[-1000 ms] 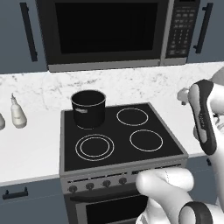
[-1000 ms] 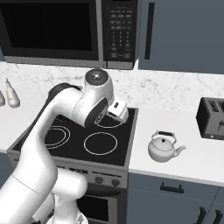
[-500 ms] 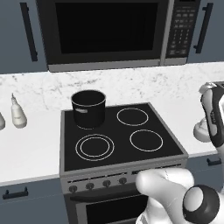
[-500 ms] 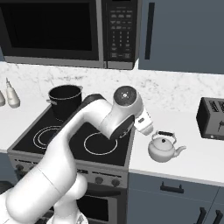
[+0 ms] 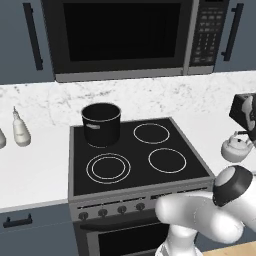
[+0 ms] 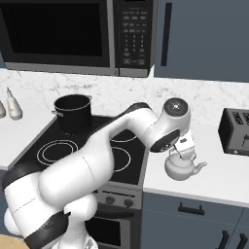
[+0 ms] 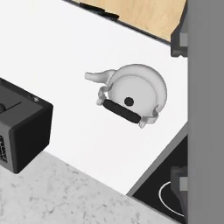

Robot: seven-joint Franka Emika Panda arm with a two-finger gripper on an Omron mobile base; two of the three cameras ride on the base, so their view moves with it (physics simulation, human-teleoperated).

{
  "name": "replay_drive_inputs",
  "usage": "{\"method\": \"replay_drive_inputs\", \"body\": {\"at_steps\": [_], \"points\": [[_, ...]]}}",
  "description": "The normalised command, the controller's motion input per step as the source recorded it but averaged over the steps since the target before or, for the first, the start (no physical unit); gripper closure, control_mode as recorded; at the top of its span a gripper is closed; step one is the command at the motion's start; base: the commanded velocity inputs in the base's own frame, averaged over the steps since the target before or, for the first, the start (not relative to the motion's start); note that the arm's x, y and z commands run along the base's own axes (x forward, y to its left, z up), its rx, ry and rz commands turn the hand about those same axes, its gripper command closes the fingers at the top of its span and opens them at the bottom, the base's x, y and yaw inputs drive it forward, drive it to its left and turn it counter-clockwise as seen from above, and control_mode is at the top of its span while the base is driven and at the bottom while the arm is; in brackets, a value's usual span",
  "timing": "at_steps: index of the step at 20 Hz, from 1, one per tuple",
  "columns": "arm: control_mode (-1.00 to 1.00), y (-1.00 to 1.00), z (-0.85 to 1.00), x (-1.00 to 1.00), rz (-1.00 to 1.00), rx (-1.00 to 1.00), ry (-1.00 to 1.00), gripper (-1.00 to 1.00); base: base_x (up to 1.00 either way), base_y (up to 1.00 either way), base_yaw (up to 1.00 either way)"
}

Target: Pick the kettle from the counter and place it on a stove burner. Then turn the burner on.

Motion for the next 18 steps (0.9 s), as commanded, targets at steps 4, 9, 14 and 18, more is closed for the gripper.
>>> {"method": "replay_drive_inputs", "body": {"at_steps": [4, 9, 14, 18], "points": [[-1.0, -0.04, -0.01, 0.0, 0.0, 0.04, 0.01, -1.0, 0.0, 0.0, 0.0], [-1.0, 0.0, 0.0, 0.0, 0.0, 0.0, 0.0, -1.0, 0.0, 0.0, 0.0], [-1.0, 0.0, -0.06, 0.05, 0.0, 0.01, 0.0, -1.0, 0.0, 0.0, 0.0], [-1.0, 0.0, -0.37, 0.4, -0.02, 0.07, 0.12, -1.0, 0.0, 0.0, 0.0]]}}
